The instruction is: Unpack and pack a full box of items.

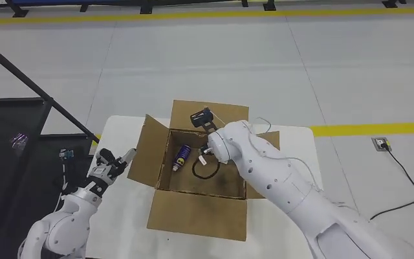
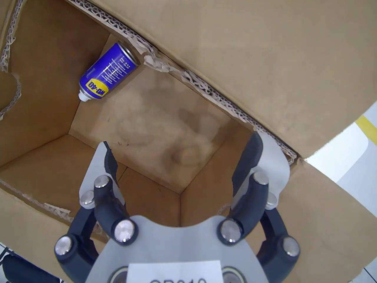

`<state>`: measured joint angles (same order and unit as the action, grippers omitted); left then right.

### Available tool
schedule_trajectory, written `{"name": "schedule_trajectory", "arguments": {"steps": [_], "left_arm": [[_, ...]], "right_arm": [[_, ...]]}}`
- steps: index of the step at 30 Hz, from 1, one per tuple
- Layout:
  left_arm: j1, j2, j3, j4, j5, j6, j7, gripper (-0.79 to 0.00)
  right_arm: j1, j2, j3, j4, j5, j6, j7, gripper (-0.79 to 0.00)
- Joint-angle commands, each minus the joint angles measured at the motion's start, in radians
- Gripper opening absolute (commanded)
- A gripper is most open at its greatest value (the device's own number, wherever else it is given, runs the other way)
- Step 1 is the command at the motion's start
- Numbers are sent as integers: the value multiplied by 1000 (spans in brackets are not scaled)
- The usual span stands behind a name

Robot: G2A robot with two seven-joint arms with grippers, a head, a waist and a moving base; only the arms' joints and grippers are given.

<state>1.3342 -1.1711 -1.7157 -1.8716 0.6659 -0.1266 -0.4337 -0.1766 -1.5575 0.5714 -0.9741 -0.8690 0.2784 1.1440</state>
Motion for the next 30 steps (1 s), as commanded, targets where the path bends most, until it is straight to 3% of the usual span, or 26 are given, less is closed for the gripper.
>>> {"name": "schedule_trajectory", "arguments": {"steps": [1, 2, 3, 4, 7, 8, 16, 30], "left_arm": [[-8, 1, 6, 2, -3, -15, -10, -126], [-12, 2, 9, 2, -2, -23, -14, -206], [-16, 3, 12, 1, 4, -29, -18, -363], [-20, 4, 17, 0, 11, -34, -22, -449], [-33, 6, 31, 3, 25, -40, -34, -640], [-36, 6, 36, 5, 28, -40, -39, -671], [-57, 10, 69, 20, 46, -40, -68, -785], [-42, 15, 63, -16, -4, -48, -50, -785]], "right_arm": [[20, -22, -18, 45, 11, -7, -17, 0], [20, -22, -18, 45, 11, -7, -17, 0], [20, -22, -18, 45, 11, -7, -17, 0], [20, -22, -18, 45, 11, -7, -17, 0], [20, -22, -18, 45, 11, -7, -17, 0], [20, -22, -18, 45, 11, -7, -17, 0], [-5, -19, -6, 42, -20, -9, -42, 0], [-49, -12, 43, -11, -90, -3, 23, 0]]}}
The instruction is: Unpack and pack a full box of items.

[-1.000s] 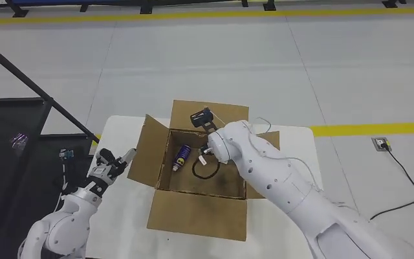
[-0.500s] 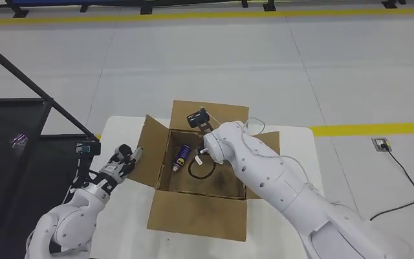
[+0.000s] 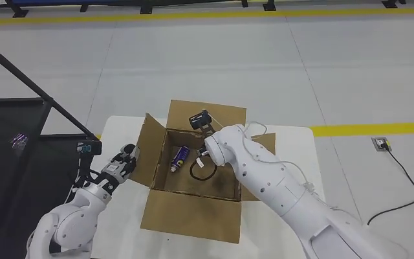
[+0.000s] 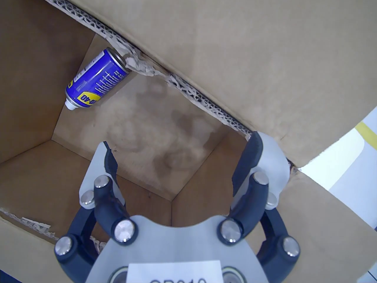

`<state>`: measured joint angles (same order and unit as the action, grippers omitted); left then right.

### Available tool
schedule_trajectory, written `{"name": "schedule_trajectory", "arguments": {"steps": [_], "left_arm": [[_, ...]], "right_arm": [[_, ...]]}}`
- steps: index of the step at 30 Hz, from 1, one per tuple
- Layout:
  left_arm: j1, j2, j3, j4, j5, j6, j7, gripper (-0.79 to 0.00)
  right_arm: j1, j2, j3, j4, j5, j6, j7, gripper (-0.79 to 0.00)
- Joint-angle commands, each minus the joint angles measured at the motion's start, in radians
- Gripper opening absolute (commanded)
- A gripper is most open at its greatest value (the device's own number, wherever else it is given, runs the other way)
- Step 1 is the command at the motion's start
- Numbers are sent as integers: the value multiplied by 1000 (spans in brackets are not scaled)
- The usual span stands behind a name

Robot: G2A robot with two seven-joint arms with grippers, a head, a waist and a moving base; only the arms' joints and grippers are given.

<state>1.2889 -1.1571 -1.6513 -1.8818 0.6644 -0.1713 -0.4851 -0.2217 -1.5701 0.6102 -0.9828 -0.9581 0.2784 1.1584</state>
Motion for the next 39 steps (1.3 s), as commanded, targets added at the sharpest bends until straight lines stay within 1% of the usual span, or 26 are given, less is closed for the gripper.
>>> {"name": "schedule_trajectory", "arguments": {"steps": [1, 13, 23, 25, 27, 28, 30, 36, 39], "left_arm": [[7, 1, -3, -11, -7, -6, 3, -785], [30, 6, -9, -27, -35, -16, 5, -785], [25, 8, 25, 11, -12, -15, 8, -785], [25, 9, 27, 16, -12, -14, 8, -603], [26, 9, 27, 18, -15, -13, 8, -151], [27, 10, 25, 18, -20, -12, 8, 0], [29, 11, 21, 17, -27, -12, 5, 0], [34, 14, 17, 10, -37, -25, 4, 0], [35, 14, 16, 6, -41, -28, 14, 0]], "right_arm": [[-8, 1, 8, -5, -1, -10, 15, 0], [-33, -7, 34, 4, -16, -45, 48, 0], [-46, -19, 40, 27, -22, -52, 121, 0], [-61, -20, 41, 17, -31, -39, 124, 0], [-78, -19, 46, -8, -41, -20, 119, 0], [-84, -17, 49, -27, -58, -2, 110, 0], [-93, -15, 45, -55, -96, 16, 104, 0], [-93, -15, 45, -55, -96, 16, 104, 0], [-115, -14, 60, -47, -89, 8, 84, 0]]}}
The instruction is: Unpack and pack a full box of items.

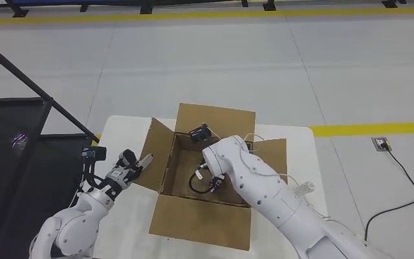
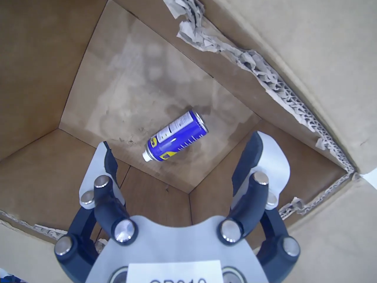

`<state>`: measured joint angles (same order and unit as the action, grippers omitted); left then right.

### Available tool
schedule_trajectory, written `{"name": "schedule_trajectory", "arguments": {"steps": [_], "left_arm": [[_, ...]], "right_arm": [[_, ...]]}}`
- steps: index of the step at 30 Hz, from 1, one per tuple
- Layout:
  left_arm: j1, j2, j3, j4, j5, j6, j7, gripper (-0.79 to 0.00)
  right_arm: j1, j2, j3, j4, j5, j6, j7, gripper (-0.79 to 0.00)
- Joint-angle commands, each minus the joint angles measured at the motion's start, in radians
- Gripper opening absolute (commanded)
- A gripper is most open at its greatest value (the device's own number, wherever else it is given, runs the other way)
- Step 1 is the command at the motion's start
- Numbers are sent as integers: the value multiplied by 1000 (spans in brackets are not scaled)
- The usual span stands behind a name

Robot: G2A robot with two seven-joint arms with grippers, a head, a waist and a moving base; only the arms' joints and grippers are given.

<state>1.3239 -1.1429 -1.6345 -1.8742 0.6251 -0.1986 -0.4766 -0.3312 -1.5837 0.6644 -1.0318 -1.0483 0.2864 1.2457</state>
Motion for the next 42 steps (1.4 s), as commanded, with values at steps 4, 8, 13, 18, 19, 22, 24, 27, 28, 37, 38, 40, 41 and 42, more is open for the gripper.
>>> {"name": "schedule_trajectory", "arguments": {"steps": [4, 8, 13, 18, 19, 22, 24, 27, 28, 37, 38, 40, 41, 42], "left_arm": [[4, 1, -10, -6, -15, -1, 17, 0], [5, 3, -15, -8, -22, -4, 21, 0], [0, 5, -14, -7, -24, -11, 23, 0], [-5, 7, -14, -5, -26, -19, 21, 0], [-6, 8, -14, -5, -26, -20, 20, 0], [-9, 9, -16, -7, -26, -23, 18, 0], [-10, 10, -17, -8, -26, -25, 18, 0], [-10, 12, -19, -7, -28, -27, 19, 0], [-11, 12, -20, -7, -27, -27, 19, 0], [-16, 15, -22, 3, -35, -24, 22, 0], [-16, 16, -22, 3, -34, -24, 23, 0], [-17, 16, -22, 5, -35, -23, 26, 0], [-17, 16, -22, 6, -36, -22, 28, 0], [-18, 17, -21, 6, -36, -22, 29, 0]], "right_arm": [[-36, 1, 29, 8, 9, 41, 13, 0], [-72, 5, 52, 10, 5, 85, 21, 0], [-126, 8, 83, 5, 15, 124, -8, 0], [-174, 12, 113, 1, 10, 173, -69, 0], [-182, 12, 118, -1, 6, 187, -83, 0], [-206, 14, 137, -3, 2, 205, -119, 0], [-214, 14, 143, -6, -5, 209, -126, -311], [-221, 15, 153, -9, -14, 211, -130, -536], [-222, 15, 155, -9, -17, 210, -128, -600], [-214, 12, 180, 16, -27, 182, -117, -785], [-212, 11, 182, 16, -25, 177, -119, -785], [-212, 11, 191, 5, -16, 154, -135, -785], [-213, 12, 196, 2, -19, 149, -138, -785], [-213, 12, 198, -5, -27, 149, -139, -785]]}}
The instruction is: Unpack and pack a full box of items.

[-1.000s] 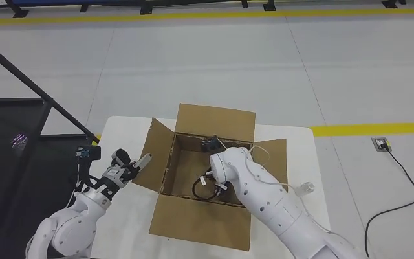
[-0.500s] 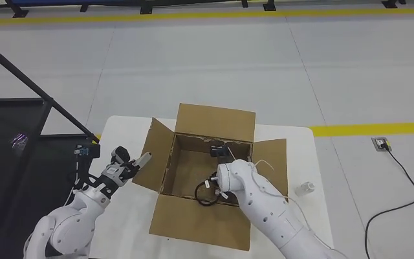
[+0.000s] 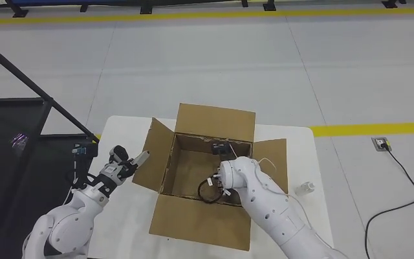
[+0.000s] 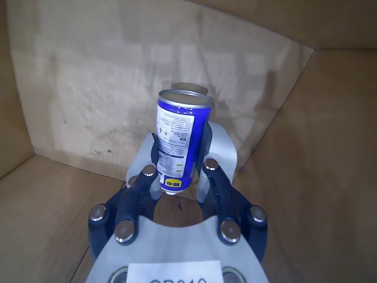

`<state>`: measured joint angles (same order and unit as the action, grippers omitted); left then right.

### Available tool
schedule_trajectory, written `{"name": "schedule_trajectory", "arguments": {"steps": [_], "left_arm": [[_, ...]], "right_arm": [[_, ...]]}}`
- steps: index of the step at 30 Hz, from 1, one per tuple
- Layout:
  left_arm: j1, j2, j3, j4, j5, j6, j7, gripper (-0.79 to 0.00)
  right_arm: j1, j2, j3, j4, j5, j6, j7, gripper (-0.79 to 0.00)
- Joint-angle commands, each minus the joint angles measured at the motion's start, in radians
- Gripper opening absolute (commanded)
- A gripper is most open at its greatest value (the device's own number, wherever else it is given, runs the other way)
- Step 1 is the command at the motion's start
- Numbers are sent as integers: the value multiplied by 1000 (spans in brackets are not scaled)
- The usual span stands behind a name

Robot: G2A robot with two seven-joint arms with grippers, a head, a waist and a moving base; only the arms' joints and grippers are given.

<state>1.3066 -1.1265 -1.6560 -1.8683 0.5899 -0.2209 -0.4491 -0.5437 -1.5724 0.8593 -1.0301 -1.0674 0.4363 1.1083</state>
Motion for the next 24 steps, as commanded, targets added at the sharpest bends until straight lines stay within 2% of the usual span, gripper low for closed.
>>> {"name": "schedule_trajectory", "arguments": {"steps": [1, 9, 14, 15, 17, 18, 19, 20, 22, 24], "left_arm": [[0, 1, 1, 1, -1, 2, 2, 0], [-1, 2, 4, 6, -8, 1, 11, 0], [4, 4, 0, 9, -14, -5, 18, 0], [6, 4, -2, 9, -15, -6, 20, 0], [10, 5, -6, 10, -18, -5, 22, 0], [11, 5, -8, 10, -19, -5, 23, 0], [13, 6, -10, 10, -20, -5, 26, 0], [15, 6, -11, 10, -20, -6, 27, 0], [18, 7, -14, 8, -22, -6, 28, 0], [20, 7, -16, 7, -24, -4, 29, 0]], "right_arm": [[-1, 2, 4, -21, -17, -1, -1, -785], [-45, 19, 38, -157, -91, -28, 49, -785], [-17, 15, 9, -94, -145, -92, 100, -785], [-11, 11, 10, -65, -137, -84, 100, -683], [2, 2, 7, -21, -110, -93, 85, -680], [8, -1, 9, 2, -96, -103, 68, -637], [14, -4, 10, 25, -87, -109, 54, -539], [19, -8, 9, 43, -74, -119, 43, -499], [30, -14, 7, 77, -61, -132, 24, -440], [41, -21, 2, 105, -53, -140, 11, -428]]}}
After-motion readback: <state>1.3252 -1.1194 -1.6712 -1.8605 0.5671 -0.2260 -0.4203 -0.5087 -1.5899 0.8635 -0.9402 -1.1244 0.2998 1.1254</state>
